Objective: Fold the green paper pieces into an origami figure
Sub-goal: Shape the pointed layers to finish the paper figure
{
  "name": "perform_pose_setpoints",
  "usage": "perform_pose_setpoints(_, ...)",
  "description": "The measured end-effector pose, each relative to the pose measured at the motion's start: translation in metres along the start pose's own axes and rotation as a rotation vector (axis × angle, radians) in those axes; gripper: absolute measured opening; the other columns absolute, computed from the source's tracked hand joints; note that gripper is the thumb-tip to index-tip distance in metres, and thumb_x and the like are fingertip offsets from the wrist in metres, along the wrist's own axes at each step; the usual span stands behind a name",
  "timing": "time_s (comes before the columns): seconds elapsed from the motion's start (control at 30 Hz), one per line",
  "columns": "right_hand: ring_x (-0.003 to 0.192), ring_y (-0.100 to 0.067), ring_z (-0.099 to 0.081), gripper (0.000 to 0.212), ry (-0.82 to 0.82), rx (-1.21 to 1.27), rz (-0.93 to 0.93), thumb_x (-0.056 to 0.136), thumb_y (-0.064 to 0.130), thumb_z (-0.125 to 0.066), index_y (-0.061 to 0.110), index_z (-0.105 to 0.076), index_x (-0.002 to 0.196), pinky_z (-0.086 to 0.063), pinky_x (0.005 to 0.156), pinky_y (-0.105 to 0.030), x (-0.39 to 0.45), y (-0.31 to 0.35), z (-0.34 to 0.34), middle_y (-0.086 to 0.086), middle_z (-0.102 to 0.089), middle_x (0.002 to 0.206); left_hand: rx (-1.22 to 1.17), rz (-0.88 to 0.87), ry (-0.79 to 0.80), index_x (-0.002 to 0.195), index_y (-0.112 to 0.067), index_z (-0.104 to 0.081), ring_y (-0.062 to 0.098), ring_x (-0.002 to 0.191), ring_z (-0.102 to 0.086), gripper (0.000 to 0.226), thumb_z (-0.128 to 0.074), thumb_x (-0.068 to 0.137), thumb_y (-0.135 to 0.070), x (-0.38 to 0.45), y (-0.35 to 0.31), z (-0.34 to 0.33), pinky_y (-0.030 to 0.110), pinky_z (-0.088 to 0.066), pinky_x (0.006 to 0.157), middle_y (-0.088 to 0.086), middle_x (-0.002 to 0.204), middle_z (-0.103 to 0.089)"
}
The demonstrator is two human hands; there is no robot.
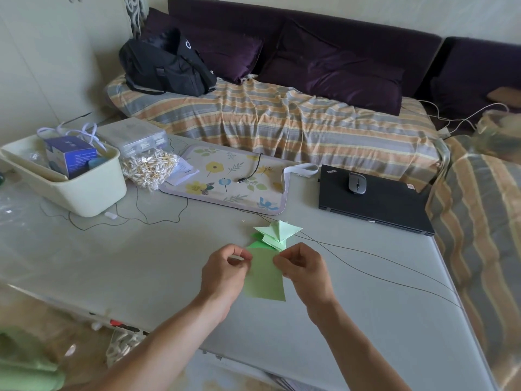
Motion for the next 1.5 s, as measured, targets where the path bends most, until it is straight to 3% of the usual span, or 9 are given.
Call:
perform_pose_setpoints(0.1, 0.071, -0.006, -0.064, 0.015, 0.079, -0.041, 0.096, 0.08, 0.007, -0.08, 0.014, -0.068, 0.075, -0.048, 0.068, -0.016, -0.005, 0.012, -0.008, 0.008, -0.069, 0.072, -0.058, 0.012, 0.03, 0.077, -0.027, -0.079, 0.025, 0.077, -0.074, 0.02, -0.068, 0.084, -0.012, -0.001, -0.002, -0.001, 0.038, -0.062, 0.083, -0.004, 0.077, -0.077)
perform_pose_setpoints(0.2, 0.083, -0.007, -0.068, 0.02, 0.145, -0.09, 0.151, 0.078, 0.003, -0.081, 0.017, -0.069, 0.073, -0.052, 0.073, -0.015, -0.009, 0.016, -0.016, 0.006, -0.07, 0.084, -0.048, 0.011, 0.072, 0.08, -0.022, -0.077, 0.03, 0.088, -0.073, 0.021, -0.068, 0.075, -0.04, -0.003, -0.008, -0.004, 0.047, -0.058, 0.091, 0.004, 0.081, -0.077)
perform_pose_setpoints(0.27, 0.087, -0.01, -0.069, 0.021, 0.154, -0.129, 0.155, 0.077, 0.004, -0.082, 0.02, -0.069, 0.072, -0.057, 0.076, -0.022, -0.01, 0.015, -0.02, 0.006, -0.07, 0.09, -0.028, -0.005, 0.092, 0.081, -0.018, -0.075, 0.027, 0.085, -0.073, 0.035, -0.068, 0.077, -0.052, -0.003, -0.01, -0.006, 0.045, -0.057, 0.09, 0.003, 0.078, -0.076)
perform_pose_setpoints(0.4, 0.087, -0.011, -0.069, 0.022, 0.193, -0.187, 0.192, 0.076, 0.006, -0.083, 0.023, -0.069, 0.073, -0.059, 0.079, -0.033, -0.011, 0.016, -0.024, 0.01, -0.071, 0.089, 0.029, -0.073, 0.066, 0.078, -0.024, -0.079, 0.01, 0.074, -0.069, 0.008, -0.077, 0.082, -0.031, -0.006, -0.015, -0.004, 0.029, -0.055, 0.076, -0.011, 0.073, -0.075)
perform_pose_setpoints(0.6, 0.09, -0.004, -0.065, 0.026, 0.23, -0.284, 0.268, 0.086, 0.0, -0.064, 0.022, -0.066, 0.1, -0.049, 0.077, -0.013, -0.014, 0.025, -0.026, 0.015, -0.068, 0.101, 0.263, -0.167, 0.066, 0.073, -0.02, -0.074, 0.003, 0.059, -0.059, 0.009, -0.069, 0.081, -0.019, -0.006, -0.022, -0.002, 0.009, -0.04, 0.049, -0.009, 0.066, -0.07)
perform_pose_setpoints(0.7, 0.093, -0.003, -0.063, 0.049, 0.272, -0.369, 0.346, 0.083, -0.009, -0.053, 0.029, -0.068, 0.109, -0.046, 0.078, -0.008, -0.019, 0.031, -0.028, 0.019, -0.065, 0.106, 0.422, -0.251, 0.148, 0.071, -0.019, -0.071, 0.009, 0.061, -0.06, 0.012, -0.067, 0.082, -0.021, -0.008, -0.025, -0.011, 0.016, -0.042, 0.055, -0.007, 0.066, -0.069)
perform_pose_setpoints(0.97, 0.072, 0.003, -0.064, 0.002, 0.195, -0.473, 0.23, 0.088, 0.015, -0.072, 0.015, -0.071, 0.087, -0.045, 0.064, -0.007, -0.006, 0.016, -0.015, 0.011, -0.071, 0.09, 0.468, -0.295, 0.193, 0.079, -0.024, -0.074, -0.001, 0.073, -0.062, 0.01, -0.075, 0.081, -0.034, -0.009, -0.029, -0.011, 0.012, -0.038, 0.059, -0.015, 0.075, -0.07)
perform_pose_setpoints(1.27, 0.07, -0.009, -0.069, 0.009, 0.184, -0.459, 0.184, 0.086, 0.017, -0.074, 0.016, -0.069, 0.078, -0.049, 0.063, -0.017, -0.005, 0.018, -0.011, 0.005, -0.074, 0.074, 0.39, -0.37, 0.23, 0.084, -0.027, -0.072, -0.003, 0.079, -0.068, 0.014, -0.082, 0.08, -0.018, -0.008, -0.033, -0.012, 0.017, -0.051, 0.075, -0.014, 0.08, -0.075)
perform_pose_setpoints(1.5, 0.059, -0.004, -0.062, 0.012, 0.144, -0.418, 0.133, 0.086, 0.018, -0.073, 0.016, -0.068, 0.075, -0.042, 0.056, -0.012, -0.007, 0.024, -0.009, 0.003, -0.073, 0.064, 0.346, -0.41, 0.194, 0.09, -0.028, -0.081, -0.009, 0.073, -0.066, 0.018, -0.081, 0.081, -0.013, -0.009, -0.036, -0.009, 0.004, -0.042, 0.066, -0.014, 0.079, -0.076)
Point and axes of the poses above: each hand's wrist, its own x-axis towards the middle knuckle, its own z-axis out of the back of the hand, y = z × x, the point moved 8 cm from there along x, towards the middle knuckle
